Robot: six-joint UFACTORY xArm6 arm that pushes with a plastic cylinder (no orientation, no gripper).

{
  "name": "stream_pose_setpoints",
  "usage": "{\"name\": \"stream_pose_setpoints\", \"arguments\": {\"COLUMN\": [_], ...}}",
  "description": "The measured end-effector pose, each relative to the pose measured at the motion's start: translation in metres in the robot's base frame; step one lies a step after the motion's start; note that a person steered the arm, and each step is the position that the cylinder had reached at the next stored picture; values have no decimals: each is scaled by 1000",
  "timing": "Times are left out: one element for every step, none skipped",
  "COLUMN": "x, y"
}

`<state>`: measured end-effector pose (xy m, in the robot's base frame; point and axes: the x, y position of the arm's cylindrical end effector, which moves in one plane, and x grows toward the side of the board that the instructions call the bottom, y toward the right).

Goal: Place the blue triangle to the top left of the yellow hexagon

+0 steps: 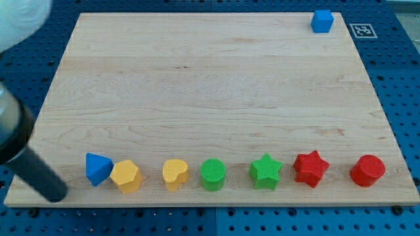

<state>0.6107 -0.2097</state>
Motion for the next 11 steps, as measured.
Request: {"name": "stream_pose_setpoints", "arguments": {"x": [-6,-14,-12,2,-14,-34,-47,-52,-56,-84,-113], "y": [64,89,69,32,31,30,31,47,80,102,110]}}
